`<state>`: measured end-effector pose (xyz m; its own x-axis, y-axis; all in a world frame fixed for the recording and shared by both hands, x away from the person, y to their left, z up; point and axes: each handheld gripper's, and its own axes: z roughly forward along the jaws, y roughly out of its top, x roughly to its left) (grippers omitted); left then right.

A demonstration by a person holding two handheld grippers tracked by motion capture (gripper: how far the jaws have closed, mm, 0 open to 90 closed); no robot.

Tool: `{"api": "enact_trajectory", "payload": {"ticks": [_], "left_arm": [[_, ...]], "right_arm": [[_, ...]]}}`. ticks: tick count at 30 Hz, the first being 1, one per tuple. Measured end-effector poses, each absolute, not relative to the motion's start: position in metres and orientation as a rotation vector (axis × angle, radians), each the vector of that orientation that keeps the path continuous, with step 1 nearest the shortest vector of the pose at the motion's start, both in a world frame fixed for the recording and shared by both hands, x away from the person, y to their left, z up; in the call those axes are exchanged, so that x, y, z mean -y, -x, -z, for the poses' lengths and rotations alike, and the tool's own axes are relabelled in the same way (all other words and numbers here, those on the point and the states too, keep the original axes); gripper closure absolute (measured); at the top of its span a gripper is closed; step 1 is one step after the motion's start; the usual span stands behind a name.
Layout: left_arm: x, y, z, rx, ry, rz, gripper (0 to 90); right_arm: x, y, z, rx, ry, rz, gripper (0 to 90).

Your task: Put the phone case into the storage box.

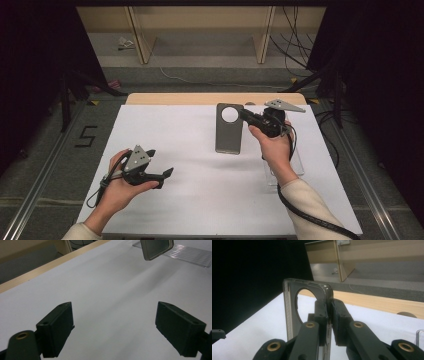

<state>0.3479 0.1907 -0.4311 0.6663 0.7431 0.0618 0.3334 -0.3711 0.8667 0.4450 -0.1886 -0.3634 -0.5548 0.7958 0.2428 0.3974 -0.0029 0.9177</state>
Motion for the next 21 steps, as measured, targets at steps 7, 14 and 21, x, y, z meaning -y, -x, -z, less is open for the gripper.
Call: {"api": "enact_trajectory", "payload": {"ticks": [7,14,21], "left_arm": [[-0.191,-0.348,0.431,-0.837,-1.97,-0.566,14.6],[-0.191,-0.348,0.431,-0.837,-1.972,-0.566,14.6],[-0.191,-0.348,0.431,-0.839,-1.971,-0.566,14.7]], "right_arm": [[0.192,-0.446,0.362,-1.922,-1.241,-1.572,83.5],[0.196,-0.446,0.36,-1.908,-1.242,-1.57,83.6],[0.199,-0.447,0.359,-1.897,-1.246,-1.564,83.6]]}}
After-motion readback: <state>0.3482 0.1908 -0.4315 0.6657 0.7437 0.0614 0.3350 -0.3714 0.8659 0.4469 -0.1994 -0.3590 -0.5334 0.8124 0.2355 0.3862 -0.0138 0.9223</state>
